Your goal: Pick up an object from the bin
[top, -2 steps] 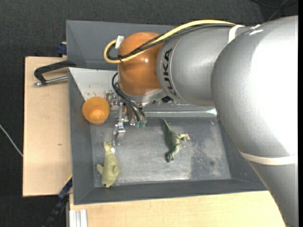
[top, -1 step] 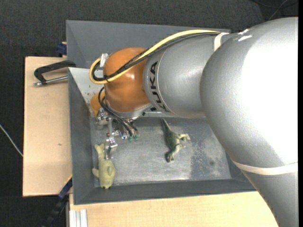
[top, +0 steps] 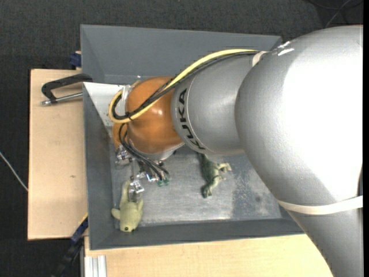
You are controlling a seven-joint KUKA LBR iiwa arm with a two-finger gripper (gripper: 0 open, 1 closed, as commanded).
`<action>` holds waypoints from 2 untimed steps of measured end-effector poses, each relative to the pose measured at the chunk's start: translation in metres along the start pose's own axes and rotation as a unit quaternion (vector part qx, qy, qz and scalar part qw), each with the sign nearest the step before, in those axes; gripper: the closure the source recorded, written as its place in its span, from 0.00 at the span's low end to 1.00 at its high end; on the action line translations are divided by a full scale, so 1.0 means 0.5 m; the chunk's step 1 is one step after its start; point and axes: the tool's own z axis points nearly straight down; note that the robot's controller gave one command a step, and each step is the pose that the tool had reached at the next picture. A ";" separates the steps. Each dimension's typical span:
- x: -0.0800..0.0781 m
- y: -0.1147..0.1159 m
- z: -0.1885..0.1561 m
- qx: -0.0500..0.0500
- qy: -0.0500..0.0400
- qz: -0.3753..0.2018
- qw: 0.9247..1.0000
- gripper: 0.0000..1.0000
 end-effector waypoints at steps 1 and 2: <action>0.005 0.002 0.003 -0.001 0.005 0.000 1.000 1.00; -0.009 -0.053 -0.508 -0.001 -0.001 -0.079 0.997 1.00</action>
Offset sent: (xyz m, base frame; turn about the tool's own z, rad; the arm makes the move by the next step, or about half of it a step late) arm 0.0000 0.0000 0.0000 0.0000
